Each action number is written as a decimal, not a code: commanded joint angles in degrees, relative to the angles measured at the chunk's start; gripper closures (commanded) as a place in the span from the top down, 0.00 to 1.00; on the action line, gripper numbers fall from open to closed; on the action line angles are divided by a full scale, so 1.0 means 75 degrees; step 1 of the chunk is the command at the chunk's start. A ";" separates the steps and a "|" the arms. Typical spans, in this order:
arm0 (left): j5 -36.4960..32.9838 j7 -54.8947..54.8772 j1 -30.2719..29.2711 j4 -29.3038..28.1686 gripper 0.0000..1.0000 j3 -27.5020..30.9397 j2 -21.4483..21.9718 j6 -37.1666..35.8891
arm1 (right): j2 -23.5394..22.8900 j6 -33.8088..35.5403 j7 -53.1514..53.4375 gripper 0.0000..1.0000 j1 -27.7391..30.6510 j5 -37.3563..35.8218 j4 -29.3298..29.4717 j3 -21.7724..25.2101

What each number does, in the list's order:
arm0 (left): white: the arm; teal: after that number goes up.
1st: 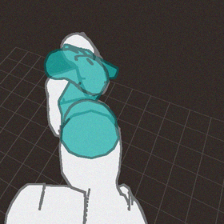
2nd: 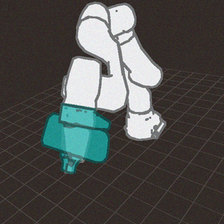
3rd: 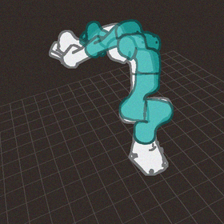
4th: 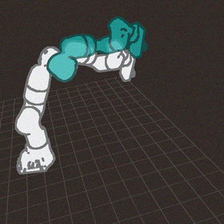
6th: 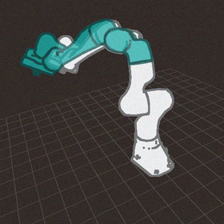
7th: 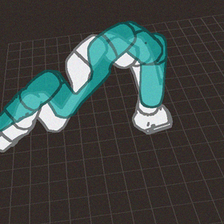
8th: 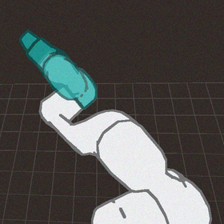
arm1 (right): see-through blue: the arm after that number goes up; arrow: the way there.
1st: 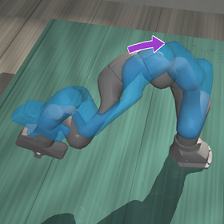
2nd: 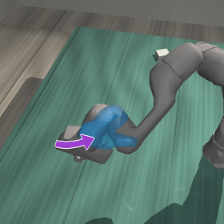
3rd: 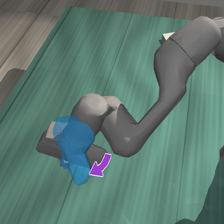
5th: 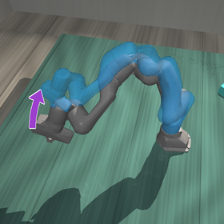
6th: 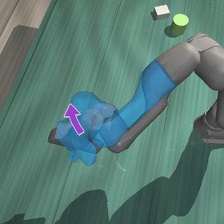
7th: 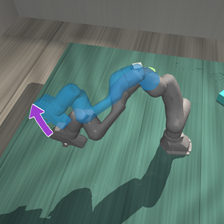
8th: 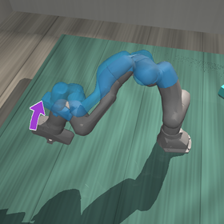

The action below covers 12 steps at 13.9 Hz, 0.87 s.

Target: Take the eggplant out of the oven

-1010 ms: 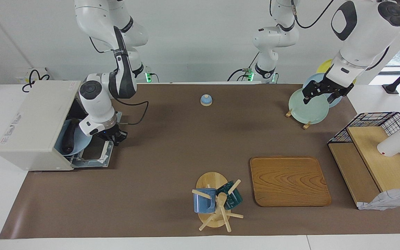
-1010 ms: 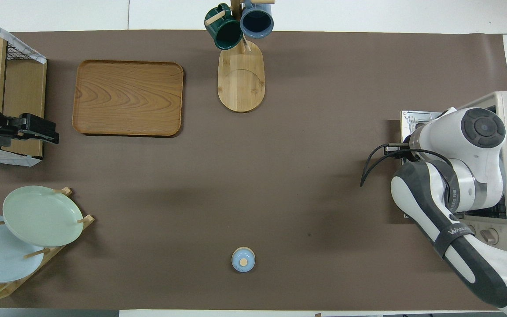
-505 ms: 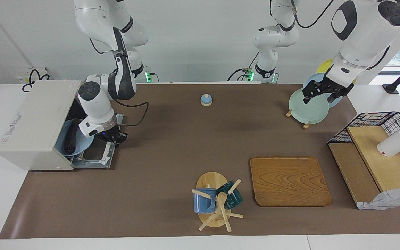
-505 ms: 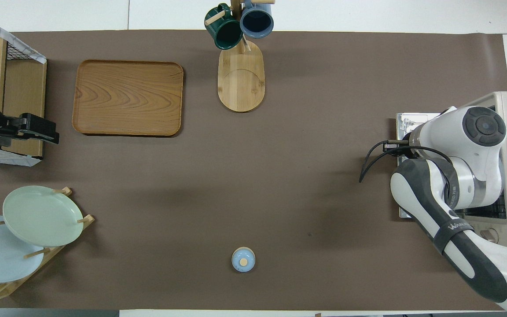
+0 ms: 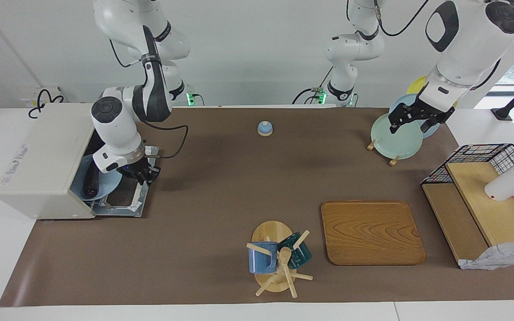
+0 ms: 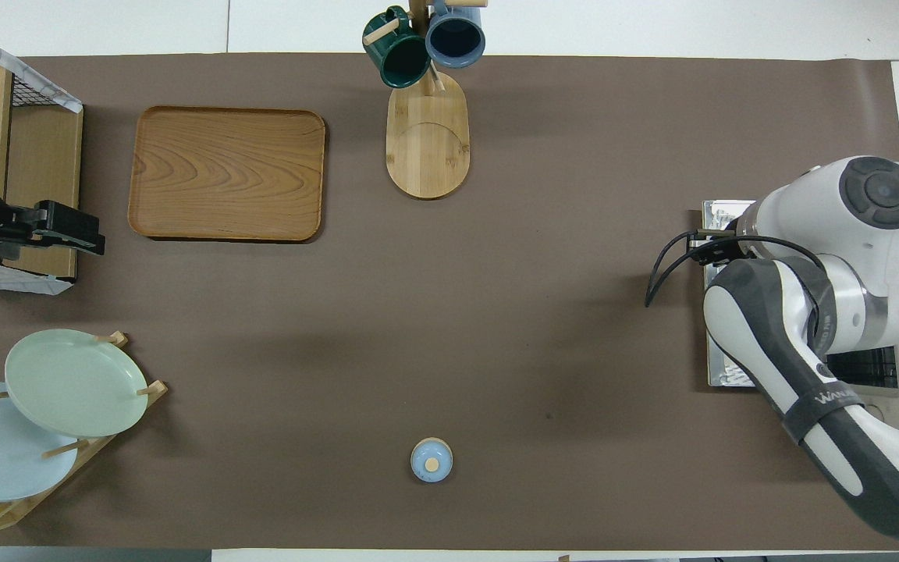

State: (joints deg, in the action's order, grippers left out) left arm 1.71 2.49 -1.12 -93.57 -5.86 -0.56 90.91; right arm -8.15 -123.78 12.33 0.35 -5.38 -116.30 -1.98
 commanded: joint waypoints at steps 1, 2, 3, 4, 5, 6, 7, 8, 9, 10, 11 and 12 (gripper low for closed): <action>-0.0065 -0.0063 -0.0074 -0.0192 1.00 -0.0038 0.0181 0.0124 | 0.0347 0.0529 0.0195 0.58 0.0211 -0.0396 0.0061 -0.0006; -0.0076 -0.0063 -0.0074 -0.0192 1.00 -0.0038 0.0181 0.0101 | 0.0372 0.0636 0.0195 0.57 0.0235 -0.0420 0.0084 0.0006; -0.0065 -0.0063 -0.0074 -0.0192 1.00 -0.0038 0.0181 0.0055 | 0.0384 0.0555 0.0161 0.56 0.0397 -0.0559 0.0038 0.0006; -0.0076 -0.0063 -0.0074 -0.0192 1.00 -0.0038 0.0181 0.0101 | 0.0395 0.0566 0.0102 0.54 0.0689 -0.0584 0.0003 -0.0040; -0.0076 -0.0063 -0.0074 -0.0192 1.00 -0.0038 0.0181 0.0124 | 0.0419 0.0531 0.0055 0.53 0.0727 -0.0584 -0.0055 -0.0029; -0.0076 -0.0028 -0.0074 -0.0180 1.00 -0.0050 0.0181 0.0124 | 0.0454 0.0496 0.0032 0.51 0.0773 -0.0584 -0.0126 -0.0041; -0.0076 -0.0027 -0.0051 -0.0180 1.00 -0.0050 0.0181 0.0124 | 0.0466 0.0368 -0.0061 0.49 0.0797 -0.0584 -0.0219 -0.0041; -0.0076 -0.0051 -0.0027 -0.0191 1.00 -0.0050 0.0181 0.0043 | 0.0501 0.0042 -0.0155 0.47 0.0809 -0.0584 -0.0452 -0.0029; -0.0065 -0.0028 -0.0050 -0.0203 1.00 -0.0050 0.0192 0.0031 | 0.0582 -0.0297 -0.0202 0.44 0.0855 -0.0584 -0.0698 -0.0029; -0.0076 -0.0027 -0.0062 -0.0238 1.00 -0.0050 0.0216 0.0019 | 0.0606 -0.0498 -0.0191 0.43 0.0891 -0.0584 -0.0840 -0.0041; -0.0065 -0.0027 -0.0074 -0.0273 1.00 -0.0050 0.0251 0.0019 | 0.0630 -0.0593 -0.0191 0.42 0.0891 -0.0584 -0.0922 -0.0041; -0.0065 -0.0027 -0.0074 -0.0274 1.00 -0.0050 0.0251 0.0042 | 0.0630 -0.0617 -0.0203 0.41 0.0891 -0.0584 -0.0958 -0.0041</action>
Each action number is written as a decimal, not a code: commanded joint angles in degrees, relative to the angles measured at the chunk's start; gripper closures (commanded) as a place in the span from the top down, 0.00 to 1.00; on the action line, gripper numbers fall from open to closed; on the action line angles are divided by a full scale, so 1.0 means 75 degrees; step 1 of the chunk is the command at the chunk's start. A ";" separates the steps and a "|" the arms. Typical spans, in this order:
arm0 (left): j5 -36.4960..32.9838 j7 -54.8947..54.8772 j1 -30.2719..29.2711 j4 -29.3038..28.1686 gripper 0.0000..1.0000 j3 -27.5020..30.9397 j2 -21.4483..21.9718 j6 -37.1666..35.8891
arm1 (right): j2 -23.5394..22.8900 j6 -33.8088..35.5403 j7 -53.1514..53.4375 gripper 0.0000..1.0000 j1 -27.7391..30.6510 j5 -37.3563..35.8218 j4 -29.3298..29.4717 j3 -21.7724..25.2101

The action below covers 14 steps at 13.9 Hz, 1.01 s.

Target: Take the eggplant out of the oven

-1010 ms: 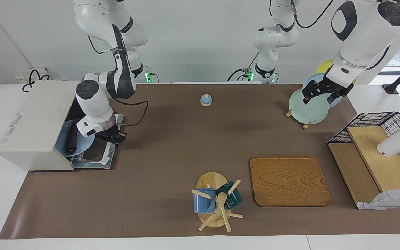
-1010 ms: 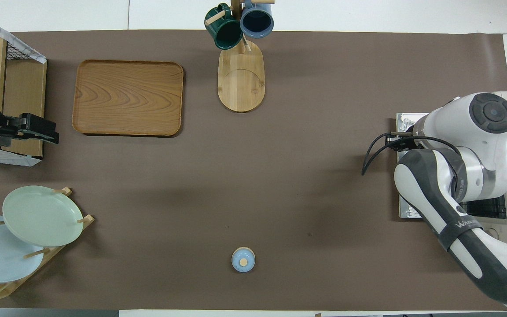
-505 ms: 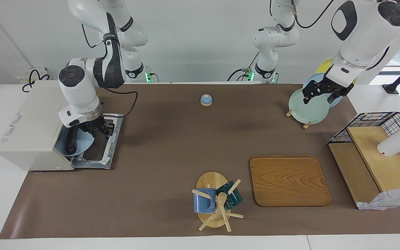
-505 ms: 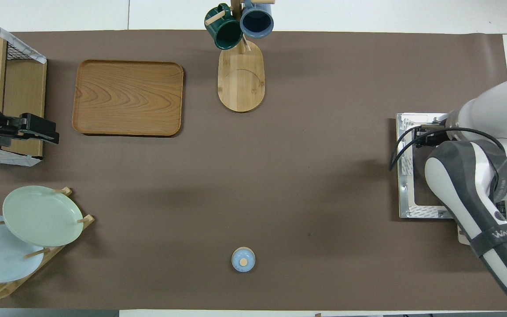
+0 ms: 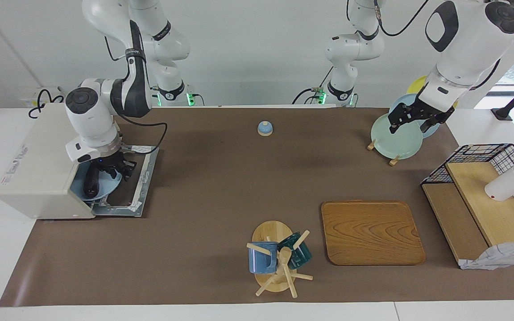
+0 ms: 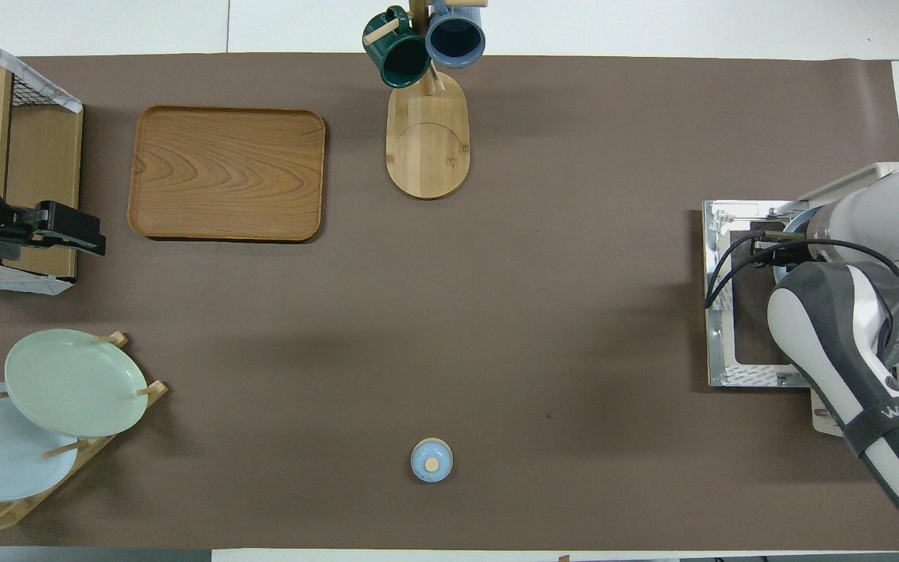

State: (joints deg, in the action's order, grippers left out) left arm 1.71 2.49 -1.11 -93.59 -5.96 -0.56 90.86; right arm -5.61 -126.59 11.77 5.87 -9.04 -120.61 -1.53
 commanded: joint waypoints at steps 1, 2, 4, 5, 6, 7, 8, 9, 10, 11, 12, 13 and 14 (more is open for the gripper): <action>-0.0065 -0.0027 -0.0074 -0.0272 1.00 -0.0038 0.0251 0.0061 | 0.0302 -0.0243 -0.0140 0.40 0.0155 -0.0096 -0.0407 -0.0090; -0.0065 -0.0027 -0.0086 -0.0283 1.00 -0.0026 0.0251 0.0061 | 0.0302 -0.0254 -0.0210 0.30 0.0179 -0.0096 -0.0442 -0.0089; -0.0065 -0.0016 -0.0086 -0.0295 1.00 -0.0026 0.0251 0.0131 | 0.0314 -0.0359 -0.0980 0.00 0.0261 -0.0096 -0.0489 -0.0089; -0.0076 -0.0027 -0.0086 -0.0284 1.00 -0.0026 0.0251 0.0132 | 0.0349 -0.0360 -0.1169 0.00 0.0261 -0.0096 -0.0524 -0.0089; -0.0065 -0.0027 -0.0086 -0.0295 1.00 -0.0026 0.0251 0.0143 | 0.0349 -0.0267 -0.1183 0.00 0.0203 -0.0107 -0.0478 -0.0089; -0.0076 -0.0109 -0.0086 -0.0295 1.00 -0.0026 0.0251 0.0143 | 0.0326 -0.0196 -0.1206 0.00 0.0156 -0.0131 -0.0408 -0.0089; -0.0065 -0.0133 -0.0097 -0.0295 1.00 -0.0015 0.0251 0.0143 | 0.0279 0.0036 -0.1195 0.00 0.0028 -0.0177 -0.0175 -0.0101; -0.0076 -0.0133 -0.0132 -0.0284 1.00 -0.0015 0.0251 0.0155 | 0.0175 0.0561 -0.1160 0.00 -0.0252 -0.0178 0.0279 -0.0101; -0.0076 -0.0133 -0.0144 -0.0283 1.00 -0.0015 0.0251 0.0155 | 0.0081 0.0995 -0.1113 0.00 -0.0545 -0.0178 0.0667 -0.0090; -0.0076 -0.0133 -0.0144 -0.0283 1.00 -0.0015 0.0251 0.0167 | 0.0033 0.1394 -0.0997 0.00 -0.0873 -0.0259 0.1007 -0.0089; -0.0076 -0.0133 -0.0144 -0.0283 1.00 -0.0015 0.0251 0.0167 | -0.0071 0.1700 -0.0775 0.00 -0.1212 -0.0527 0.1289 -0.0089; -0.0076 -0.0133 -0.0144 -0.0283 1.00 -0.0015 0.0251 0.0178 | -0.0107 0.1981 -0.0506 0.00 -0.1541 -0.0773 0.1512 -0.0089; -0.0076 -0.0121 -0.0144 -0.0283 1.00 -0.0015 0.0239 0.0178 | -0.0189 0.2297 -0.0190 0.00 -0.1811 -0.0833 0.1839 -0.0101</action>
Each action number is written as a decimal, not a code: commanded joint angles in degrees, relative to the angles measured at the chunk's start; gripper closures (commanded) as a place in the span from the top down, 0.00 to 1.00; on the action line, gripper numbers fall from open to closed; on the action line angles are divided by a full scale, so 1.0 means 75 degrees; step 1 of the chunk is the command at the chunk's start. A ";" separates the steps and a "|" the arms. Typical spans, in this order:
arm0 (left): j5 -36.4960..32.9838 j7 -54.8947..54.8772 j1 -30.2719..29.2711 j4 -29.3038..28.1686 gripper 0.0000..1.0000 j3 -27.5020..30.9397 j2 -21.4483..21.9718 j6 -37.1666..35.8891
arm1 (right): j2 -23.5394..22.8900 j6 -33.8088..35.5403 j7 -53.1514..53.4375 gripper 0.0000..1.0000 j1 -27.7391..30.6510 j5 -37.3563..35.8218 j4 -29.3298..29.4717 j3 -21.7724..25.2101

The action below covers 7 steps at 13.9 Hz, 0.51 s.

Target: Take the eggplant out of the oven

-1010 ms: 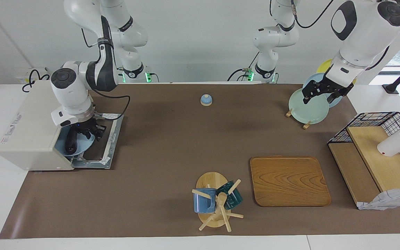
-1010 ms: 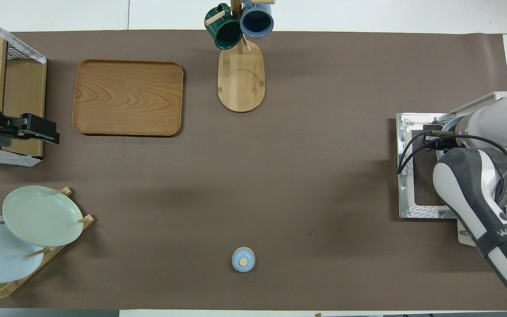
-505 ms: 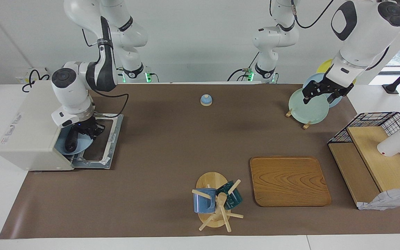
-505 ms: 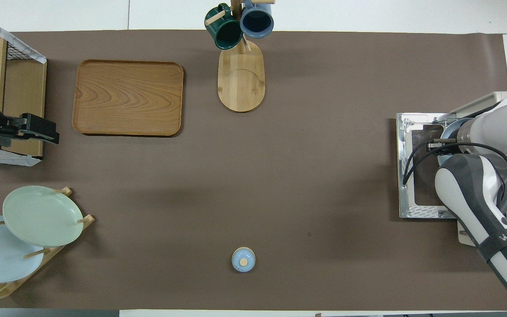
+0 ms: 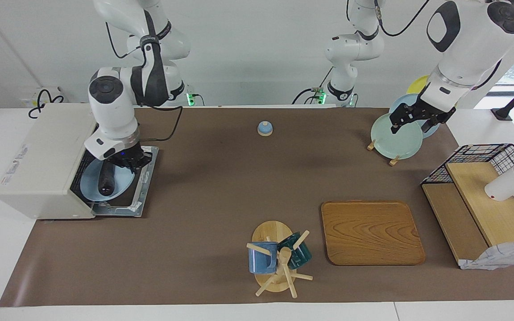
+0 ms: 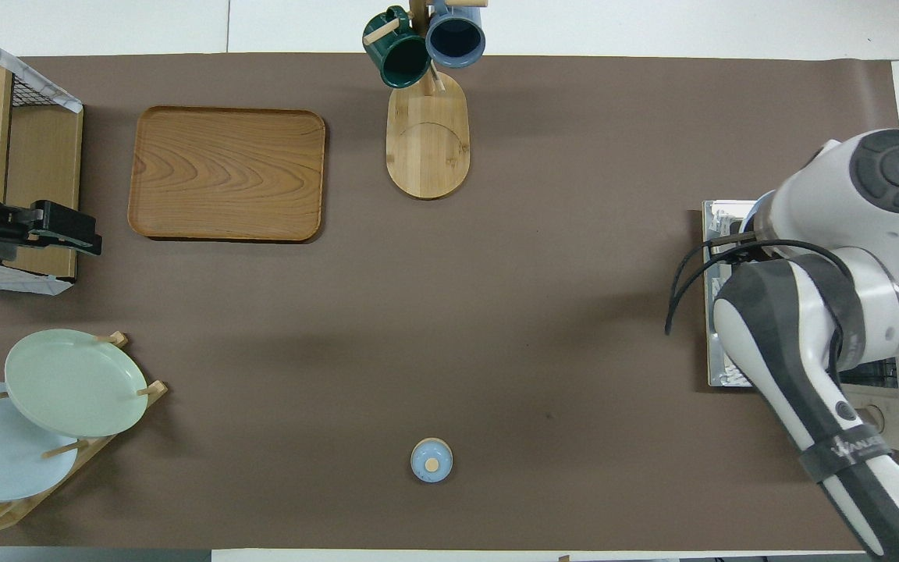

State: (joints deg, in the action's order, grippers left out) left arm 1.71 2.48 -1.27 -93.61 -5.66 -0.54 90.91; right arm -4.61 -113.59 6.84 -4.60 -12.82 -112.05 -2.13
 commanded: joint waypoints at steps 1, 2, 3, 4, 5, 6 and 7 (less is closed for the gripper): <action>-0.0065 -0.0131 -0.0124 -0.0281 1.00 -0.0054 0.0247 0.0171 | -0.0439 0.0904 0.0783 0.00 -0.0731 -0.0329 0.1085 -0.0044; -0.0065 -0.0131 -0.0136 -0.0281 1.00 -0.0054 0.0247 0.0171 | -0.0603 0.1163 0.1135 0.00 -0.1059 -0.0294 0.1425 -0.0056; -0.0065 -0.0108 -0.0147 -0.0269 1.00 -0.0054 0.0236 0.0171 | -0.0883 0.1525 0.1695 0.00 -0.1468 -0.0259 0.1939 -0.0068; -0.0053 -0.0061 -0.0147 -0.0246 1.00 -0.0043 0.0224 0.0171 | -0.1315 0.1877 0.2327 0.00 -0.1855 -0.0224 0.2582 -0.0068; -0.0064 -0.0026 -0.0147 -0.0234 1.00 -0.0043 0.0224 0.0194 | -0.1772 0.2240 0.2809 0.00 -0.2172 -0.0258 0.3203 -0.0091; -0.0065 -0.0014 -0.0136 -0.0246 1.00 -0.0043 0.0224 0.0241 | -0.2333 0.2673 0.3278 0.00 -0.2628 -0.0270 0.3871 -0.0091; -0.0076 -0.0026 -0.0136 -0.0269 1.00 -0.0031 0.0224 0.0276 | -0.2814 0.2886 0.3724 0.00 -0.3027 -0.0282 0.4562 -0.0091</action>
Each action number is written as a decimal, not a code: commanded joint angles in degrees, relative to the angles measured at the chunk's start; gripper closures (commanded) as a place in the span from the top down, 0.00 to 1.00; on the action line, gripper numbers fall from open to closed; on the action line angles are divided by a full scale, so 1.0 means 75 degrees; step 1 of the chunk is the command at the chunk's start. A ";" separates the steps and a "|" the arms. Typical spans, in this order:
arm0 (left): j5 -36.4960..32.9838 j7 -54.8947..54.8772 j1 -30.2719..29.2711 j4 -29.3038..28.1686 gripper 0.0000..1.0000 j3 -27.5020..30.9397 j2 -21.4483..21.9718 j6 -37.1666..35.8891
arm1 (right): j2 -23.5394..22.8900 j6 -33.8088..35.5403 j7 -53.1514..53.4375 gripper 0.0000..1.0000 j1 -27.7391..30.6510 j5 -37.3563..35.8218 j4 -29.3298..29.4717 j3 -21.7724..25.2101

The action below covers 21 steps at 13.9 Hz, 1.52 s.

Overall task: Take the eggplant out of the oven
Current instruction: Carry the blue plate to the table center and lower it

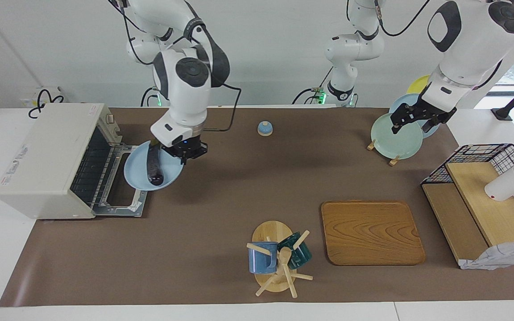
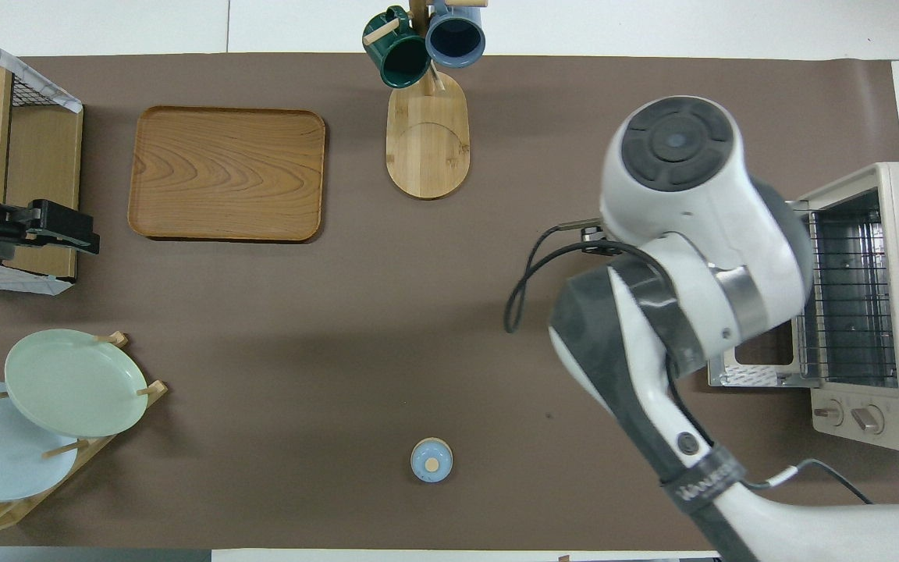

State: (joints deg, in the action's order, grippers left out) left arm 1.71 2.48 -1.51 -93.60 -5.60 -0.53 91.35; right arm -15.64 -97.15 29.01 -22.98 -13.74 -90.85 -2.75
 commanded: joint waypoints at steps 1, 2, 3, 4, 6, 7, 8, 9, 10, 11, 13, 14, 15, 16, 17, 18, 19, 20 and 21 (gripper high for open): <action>-0.0076 -0.0027 -0.0103 -0.0258 1.00 -0.0051 0.0224 0.0218 | -0.1789 0.0753 0.1191 0.00 -0.0905 -0.0148 0.2300 0.0003; -0.0076 -0.0027 -0.0114 -0.0258 1.00 -0.0039 0.0224 0.0242 | -0.2107 0.0684 0.1589 0.00 -0.1129 -0.0136 0.2665 -0.0008; -0.0111 -0.0027 -0.0115 -0.0269 1.00 -0.0039 0.0224 0.0311 | -0.2377 0.0626 0.1918 0.00 -0.1317 -0.0125 0.2924 -0.0032; -0.0135 -0.0015 -0.0115 -0.0269 1.00 -0.0039 0.0212 0.0324 | -0.2658 0.0463 0.2154 0.00 -0.1586 -0.0078 0.3216 -0.0044; -0.0135 -0.0003 -0.0115 -0.0258 1.00 -0.0039 0.0200 0.0394 | -0.2789 -0.0285 0.2843 0.00 -0.1670 0.0446 0.3208 -0.0184; -0.0135 -0.0015 -0.0126 -0.0258 1.00 -0.0039 0.0200 0.0429 | -0.2778 -0.0521 0.3219 0.00 -0.1705 0.0705 0.3184 -0.0196; -0.0135 -0.0038 -0.0138 -0.0258 1.00 -0.0039 0.0200 0.0464 | -0.2754 -0.0604 0.3408 0.00 -0.1833 0.0824 0.3022 -0.0196; -0.0135 -0.0027 -0.0219 -0.0269 1.00 -0.0039 0.0200 0.0499 | -0.2696 -0.0826 0.3445 0.00 -0.1916 0.0848 0.2684 -0.0196; -0.0135 -0.0015 -0.0232 -0.0258 1.00 -0.0039 0.0189 0.0523 | -0.2487 -0.1338 0.3491 0.00 -0.1963 0.0871 0.2077 -0.0196; -0.0135 -0.0003 -0.0243 -0.0258 1.00 -0.0039 0.0188 0.0523 | -0.2299 -0.1970 0.3619 0.00 -0.1975 0.0883 0.1479 -0.0208; -0.0135 -0.0003 -0.0244 -0.0269 1.00 -0.0039 0.0188 0.0558 | -0.2332 -0.2514 0.3877 0.00 -0.2196 0.0872 0.1146 -0.0231; -0.0135 -0.0003 -0.0244 -0.0269 1.00 -0.0039 0.0188 0.0558 | -0.2379 -0.2620 0.3995 0.00 -0.2291 0.0860 0.1145 -0.0231; -0.0123 -0.0003 -0.0244 -0.0281 1.00 -0.0039 0.0200 0.0581 | -0.2472 -0.2725 0.4123 0.00 -0.2291 0.0848 0.1157 -0.0231; -0.0123 -0.0061 -0.0244 -0.0281 1.00 -0.0039 0.0200 0.0593 | -0.2485 -0.2842 0.4217 0.00 -0.2303 0.0860 0.1145 -0.0243; -0.0135 -0.0097 -0.0290 -0.0293 1.00 -0.0039 0.0200 0.0663 | -0.2496 -0.2925 0.4369 0.00 -0.2338 0.0872 0.1168 -0.0243; -0.0123 -0.0097 -0.0314 -0.0304 1.00 -0.0051 0.0200 0.0757 | -0.2496 -0.3018 0.4394 0.00 -0.2373 0.0872 0.1134 -0.0243; -0.0123 -0.0097 -0.0314 -0.0316 1.00 -0.0051 0.0200 0.0757 | -0.2520 -0.3066 0.4383 0.03 -0.2327 0.0860 0.1110 -0.0231; -0.0112 -0.0097 -0.0314 -0.0339 1.00 -0.0051 0.0212 0.0769 | -0.2531 -0.3287 0.4371 0.12 -0.2315 0.0872 0.1075 -0.0243; -0.0100 -0.0097 -0.0314 -0.0328 1.00 -0.0051 0.0200 0.0816 | -0.2532 -0.3591 0.4382 0.19 -0.2303 0.0872 0.0994 -0.0243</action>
State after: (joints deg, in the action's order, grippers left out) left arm 1.68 2.48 -3.02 -93.95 -5.52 -0.54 95.58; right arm -35.62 -120.10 61.00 -40.94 -7.76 -80.88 -4.13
